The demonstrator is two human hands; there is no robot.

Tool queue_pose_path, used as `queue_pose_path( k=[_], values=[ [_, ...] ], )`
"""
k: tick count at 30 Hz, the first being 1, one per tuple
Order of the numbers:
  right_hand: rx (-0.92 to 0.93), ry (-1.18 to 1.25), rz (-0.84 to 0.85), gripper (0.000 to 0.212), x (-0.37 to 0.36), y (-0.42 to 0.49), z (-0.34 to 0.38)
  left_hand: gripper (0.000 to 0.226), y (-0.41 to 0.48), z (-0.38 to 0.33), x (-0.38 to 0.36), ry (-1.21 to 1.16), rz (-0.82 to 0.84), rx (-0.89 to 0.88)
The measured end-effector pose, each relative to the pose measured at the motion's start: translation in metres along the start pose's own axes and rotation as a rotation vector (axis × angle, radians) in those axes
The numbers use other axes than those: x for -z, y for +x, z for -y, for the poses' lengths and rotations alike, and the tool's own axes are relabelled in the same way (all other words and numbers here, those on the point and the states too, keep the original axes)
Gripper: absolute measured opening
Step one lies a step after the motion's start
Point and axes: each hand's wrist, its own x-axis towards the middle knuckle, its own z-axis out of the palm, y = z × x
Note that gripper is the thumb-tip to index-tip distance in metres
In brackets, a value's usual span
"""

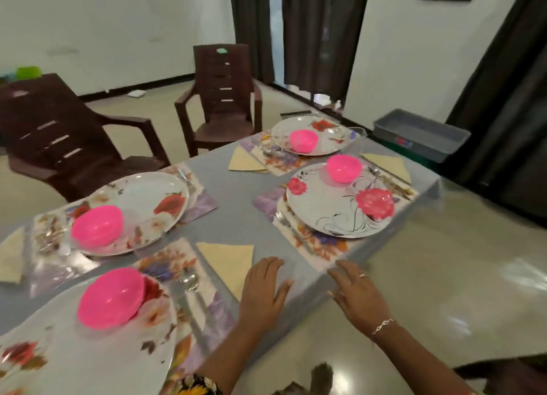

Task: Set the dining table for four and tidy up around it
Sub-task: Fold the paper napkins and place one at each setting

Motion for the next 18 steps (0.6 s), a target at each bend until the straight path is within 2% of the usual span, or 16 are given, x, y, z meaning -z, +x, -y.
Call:
queue_pose_path(
  k=[3, 7, 9, 14, 18],
  values=[
    [-0.019, -0.062, 0.036, 0.036, 0.007, 0.026, -0.048, 0.056, 0.036, 0.003, -0.037, 0.033, 0.044, 0.078],
    [-0.056, -0.009, 0.131, 0.049, 0.003, 0.071, -0.118, 0.056, 0.077, 0.012, -0.084, 0.069, 0.077, 0.197],
    [-0.114, -0.004, 0.179, 0.048, 0.003, 0.088, -0.146, 0.060, 0.094, 0.009, -0.101, 0.109, 0.086, 0.265],
    [-0.282, 0.038, 0.271, 0.059, -0.002, 0.125, -0.207, 0.054, 0.122, -0.003, -0.121, 0.235, 0.070, 0.417],
    [-0.307, 0.078, 0.326, 0.067, -0.014, 0.143, -0.234, 0.074, 0.123, -0.006, -0.126, 0.356, 0.159, 0.487]
  ],
)
